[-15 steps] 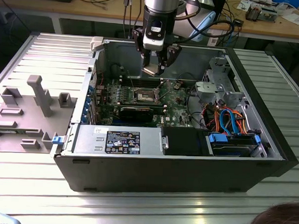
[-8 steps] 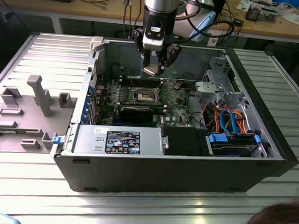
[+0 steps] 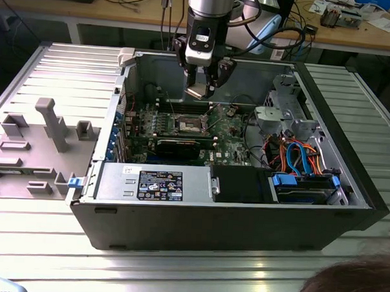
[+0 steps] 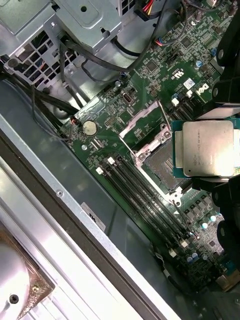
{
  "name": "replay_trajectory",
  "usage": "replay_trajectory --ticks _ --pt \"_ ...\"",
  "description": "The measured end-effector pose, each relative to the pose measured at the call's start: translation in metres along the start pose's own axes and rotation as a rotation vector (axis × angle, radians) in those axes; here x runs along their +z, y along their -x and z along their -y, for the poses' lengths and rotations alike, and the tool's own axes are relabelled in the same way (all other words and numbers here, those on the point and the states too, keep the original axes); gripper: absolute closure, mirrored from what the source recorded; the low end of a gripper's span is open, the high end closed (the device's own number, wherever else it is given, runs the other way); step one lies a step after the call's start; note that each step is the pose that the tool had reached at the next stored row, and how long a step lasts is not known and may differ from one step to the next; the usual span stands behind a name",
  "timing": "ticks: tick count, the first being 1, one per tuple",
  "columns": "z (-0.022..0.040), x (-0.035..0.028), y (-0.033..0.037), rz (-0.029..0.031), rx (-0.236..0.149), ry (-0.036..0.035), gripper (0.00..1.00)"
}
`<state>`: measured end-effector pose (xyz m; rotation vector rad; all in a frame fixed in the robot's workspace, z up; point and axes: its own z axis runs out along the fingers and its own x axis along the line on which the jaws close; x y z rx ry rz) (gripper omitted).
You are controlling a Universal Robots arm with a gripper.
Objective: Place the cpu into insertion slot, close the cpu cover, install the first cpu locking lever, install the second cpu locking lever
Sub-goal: 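Place the cpu into insertion slot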
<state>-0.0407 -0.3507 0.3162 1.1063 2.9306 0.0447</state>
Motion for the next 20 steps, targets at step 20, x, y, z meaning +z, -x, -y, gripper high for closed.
replay_trajectory --ticks 20 --pt "0.0000 0.0001 0.0000 0.0011 0.032 -0.0001 0.45"
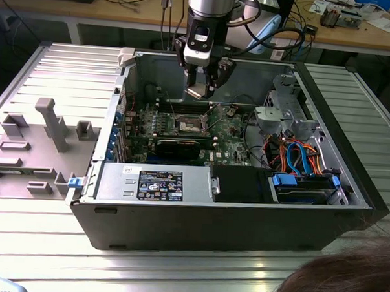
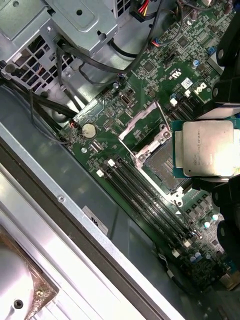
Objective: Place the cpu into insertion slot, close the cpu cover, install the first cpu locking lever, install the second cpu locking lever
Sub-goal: 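Place the cpu into insertion slot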
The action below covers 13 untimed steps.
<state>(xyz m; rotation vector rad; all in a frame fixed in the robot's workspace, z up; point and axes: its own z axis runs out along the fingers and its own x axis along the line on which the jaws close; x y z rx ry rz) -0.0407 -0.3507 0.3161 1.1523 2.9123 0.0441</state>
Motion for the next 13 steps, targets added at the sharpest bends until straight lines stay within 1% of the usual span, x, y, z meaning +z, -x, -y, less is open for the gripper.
replay_trajectory --ticks 13 --pt "0.0000 0.0000 0.0000 0.0008 0.025 0.0000 0.45"
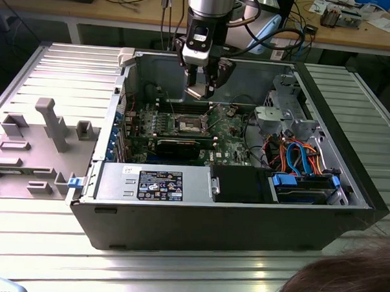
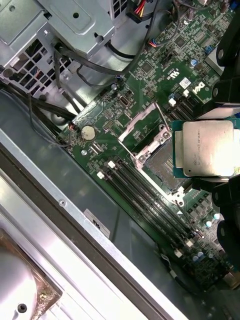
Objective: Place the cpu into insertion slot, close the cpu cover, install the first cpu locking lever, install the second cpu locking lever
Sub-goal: 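Place the cpu into insertion slot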
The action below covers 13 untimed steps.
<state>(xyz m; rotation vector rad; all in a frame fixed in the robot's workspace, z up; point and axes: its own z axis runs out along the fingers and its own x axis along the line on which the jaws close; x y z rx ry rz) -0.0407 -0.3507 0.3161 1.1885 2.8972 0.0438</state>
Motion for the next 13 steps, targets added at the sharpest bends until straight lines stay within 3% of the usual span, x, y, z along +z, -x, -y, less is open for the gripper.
replay_trajectory --ticks 13 --pt "0.0000 0.0001 0.0000 0.0007 0.022 0.0000 0.45"
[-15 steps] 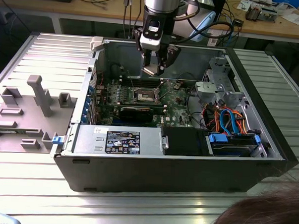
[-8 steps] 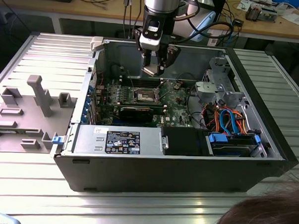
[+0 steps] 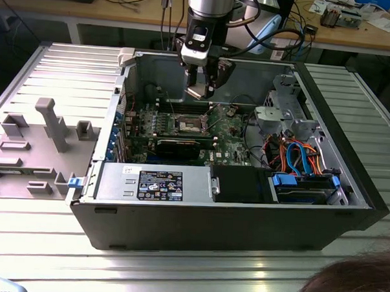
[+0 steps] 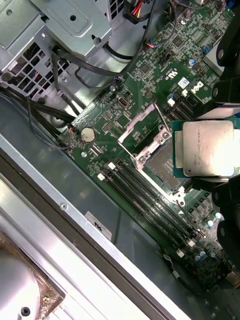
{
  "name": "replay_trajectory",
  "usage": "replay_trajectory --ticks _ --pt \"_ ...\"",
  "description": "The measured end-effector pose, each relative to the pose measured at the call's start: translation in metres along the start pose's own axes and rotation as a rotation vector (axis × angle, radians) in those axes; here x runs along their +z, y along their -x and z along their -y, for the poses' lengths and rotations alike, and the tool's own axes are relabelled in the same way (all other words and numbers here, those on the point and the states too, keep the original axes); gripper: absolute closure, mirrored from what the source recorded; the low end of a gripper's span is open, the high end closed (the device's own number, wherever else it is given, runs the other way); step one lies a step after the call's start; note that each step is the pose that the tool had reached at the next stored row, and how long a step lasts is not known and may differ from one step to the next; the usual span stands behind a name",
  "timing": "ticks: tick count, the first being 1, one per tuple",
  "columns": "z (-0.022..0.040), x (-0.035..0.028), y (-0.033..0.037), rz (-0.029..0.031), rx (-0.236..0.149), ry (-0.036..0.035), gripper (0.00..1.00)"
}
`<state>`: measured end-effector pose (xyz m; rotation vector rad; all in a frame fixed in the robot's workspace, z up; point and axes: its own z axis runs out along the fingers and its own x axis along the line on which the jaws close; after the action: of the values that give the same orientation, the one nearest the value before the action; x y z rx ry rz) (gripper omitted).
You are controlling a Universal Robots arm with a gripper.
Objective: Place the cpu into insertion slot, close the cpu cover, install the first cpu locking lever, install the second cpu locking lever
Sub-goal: 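Place the cpu into insertion slot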
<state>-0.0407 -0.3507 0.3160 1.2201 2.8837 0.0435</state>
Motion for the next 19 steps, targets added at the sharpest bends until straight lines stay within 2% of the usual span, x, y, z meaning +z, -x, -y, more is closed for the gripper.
replay_trajectory --ticks 19 --pt "0.0000 0.0001 0.0000 0.0010 0.032 0.0000 0.45"
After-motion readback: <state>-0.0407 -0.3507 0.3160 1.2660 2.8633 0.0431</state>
